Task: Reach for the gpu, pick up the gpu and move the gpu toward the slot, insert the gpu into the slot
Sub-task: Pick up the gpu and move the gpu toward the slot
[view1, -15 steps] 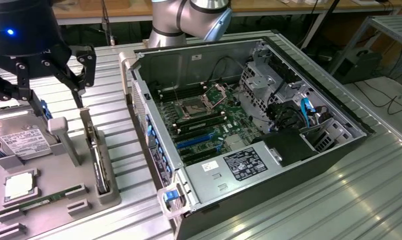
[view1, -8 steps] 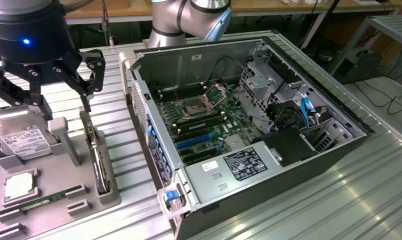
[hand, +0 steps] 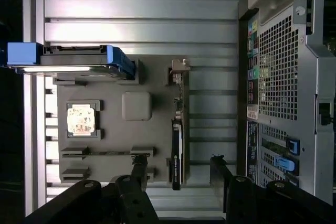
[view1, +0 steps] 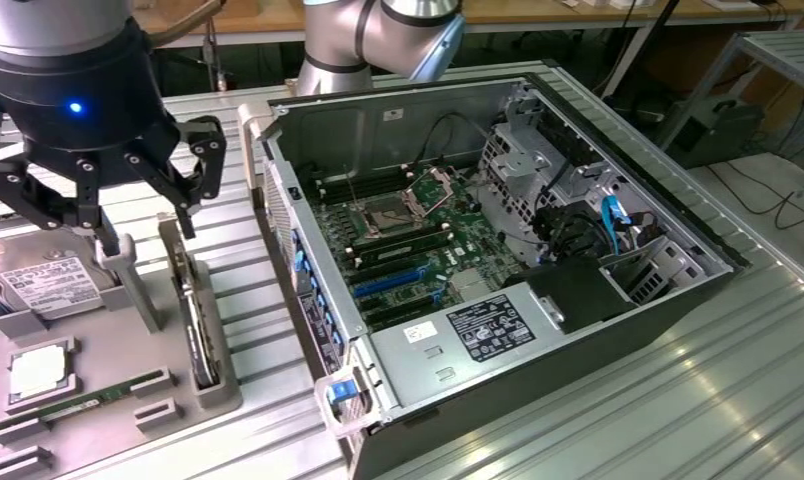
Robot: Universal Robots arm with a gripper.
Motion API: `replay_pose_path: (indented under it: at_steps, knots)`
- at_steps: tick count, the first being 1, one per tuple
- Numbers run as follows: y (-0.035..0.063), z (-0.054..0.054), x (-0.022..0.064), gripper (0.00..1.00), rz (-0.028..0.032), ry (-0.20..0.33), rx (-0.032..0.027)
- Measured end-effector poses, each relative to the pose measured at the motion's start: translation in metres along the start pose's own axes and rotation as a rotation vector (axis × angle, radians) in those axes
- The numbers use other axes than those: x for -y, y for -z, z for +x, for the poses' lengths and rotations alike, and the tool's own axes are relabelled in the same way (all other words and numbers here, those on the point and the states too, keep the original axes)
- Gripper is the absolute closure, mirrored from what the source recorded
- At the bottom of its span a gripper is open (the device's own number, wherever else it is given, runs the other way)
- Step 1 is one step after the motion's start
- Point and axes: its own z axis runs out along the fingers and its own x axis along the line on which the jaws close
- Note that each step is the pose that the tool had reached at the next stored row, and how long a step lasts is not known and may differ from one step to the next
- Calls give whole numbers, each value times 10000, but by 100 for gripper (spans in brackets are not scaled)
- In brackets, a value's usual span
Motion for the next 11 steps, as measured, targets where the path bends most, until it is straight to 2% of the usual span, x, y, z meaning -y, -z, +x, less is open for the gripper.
replay_pose_path:
  at_steps: [2, 5, 9, 11]
  knots:
    - [-35, -38, 1, 40, 1, 1, 0]
    - [-90, -39, 5, 40, 2, 11, 0]
    - [-145, -38, 8, 40, -4, 564, -23]
    - [-166, -38, 8, 40, -5, 585, -25]
